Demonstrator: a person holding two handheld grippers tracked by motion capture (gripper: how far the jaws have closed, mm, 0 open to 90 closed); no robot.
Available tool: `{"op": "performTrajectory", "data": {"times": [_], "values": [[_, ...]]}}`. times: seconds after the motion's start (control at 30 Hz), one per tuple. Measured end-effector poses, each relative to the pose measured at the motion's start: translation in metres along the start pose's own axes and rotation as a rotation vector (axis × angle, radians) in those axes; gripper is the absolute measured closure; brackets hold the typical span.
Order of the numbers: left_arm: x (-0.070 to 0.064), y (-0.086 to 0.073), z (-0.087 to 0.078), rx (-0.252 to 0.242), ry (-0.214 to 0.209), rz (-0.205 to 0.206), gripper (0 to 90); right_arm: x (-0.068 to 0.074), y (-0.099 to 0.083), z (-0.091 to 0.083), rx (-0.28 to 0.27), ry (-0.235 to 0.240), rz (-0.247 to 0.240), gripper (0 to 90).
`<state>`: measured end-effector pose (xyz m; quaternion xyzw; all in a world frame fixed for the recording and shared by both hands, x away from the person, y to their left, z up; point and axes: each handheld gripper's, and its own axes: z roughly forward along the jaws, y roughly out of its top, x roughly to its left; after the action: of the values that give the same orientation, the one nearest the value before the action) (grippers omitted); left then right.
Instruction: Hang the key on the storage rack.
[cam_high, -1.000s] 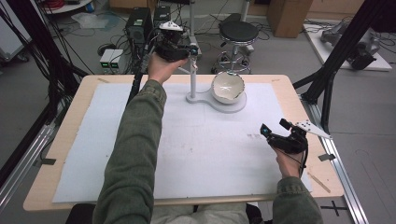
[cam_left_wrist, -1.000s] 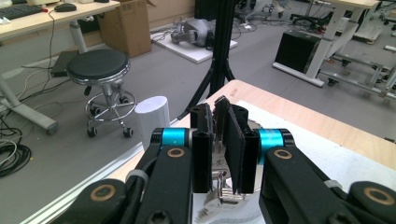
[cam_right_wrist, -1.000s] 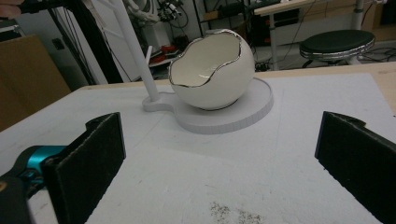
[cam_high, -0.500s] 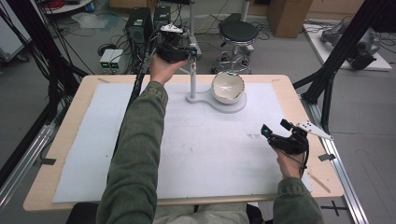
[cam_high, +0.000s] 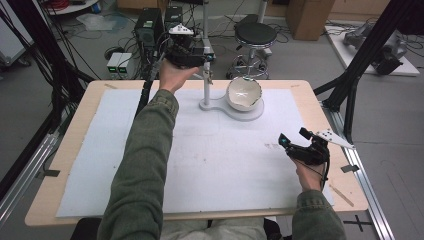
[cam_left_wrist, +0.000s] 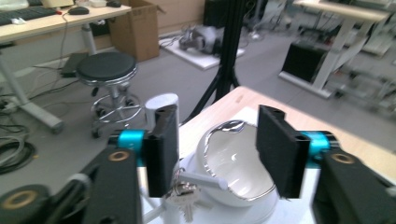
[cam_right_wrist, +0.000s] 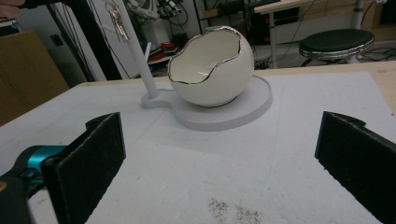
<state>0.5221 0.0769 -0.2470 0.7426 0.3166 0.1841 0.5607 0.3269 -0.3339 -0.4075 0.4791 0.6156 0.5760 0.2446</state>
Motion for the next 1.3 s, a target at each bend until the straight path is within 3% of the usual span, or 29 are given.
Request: {"op": "performTrajectory", "data": {"times": [0.17,0.2,0.23,0.27,0.47,0.8,1.07,1.3], "values": [[0.002,-0.006,-0.006,-0.028,0.025,-0.026,34.4,0.0,0.0,0.0,-0.002,0.002,-0.005,0.6],[0.002,-0.007,-0.007,-0.026,0.033,-0.031,23.8,0.001,0.0,0.0,0.003,0.001,0.002,0.6],[0.002,-0.007,-0.007,-0.018,0.043,-0.037,23.8,0.001,0.0,0.0,0.003,0.001,0.002,0.6],[0.003,-0.008,-0.008,-0.004,0.06,-0.03,13.4,0.001,0.0,0.001,0.004,0.0,0.0,0.7],[0.005,-0.013,-0.014,-0.001,0.11,-0.032,1.6,0.001,0.0,0.002,0.009,-0.002,-0.006,0.7],[0.011,-0.028,-0.027,0.013,0.119,-0.032,1.6,0.002,0.0,0.003,0.014,-0.004,-0.009,0.7],[0.011,-0.048,-0.032,0.041,0.132,-0.027,1.6,0.003,0.0,0.003,0.02,-0.005,-0.028,0.6],[0.01,-0.057,-0.038,0.04,0.12,-0.029,1.6,0.003,-0.001,0.004,0.022,-0.007,-0.032,0.7]]}}
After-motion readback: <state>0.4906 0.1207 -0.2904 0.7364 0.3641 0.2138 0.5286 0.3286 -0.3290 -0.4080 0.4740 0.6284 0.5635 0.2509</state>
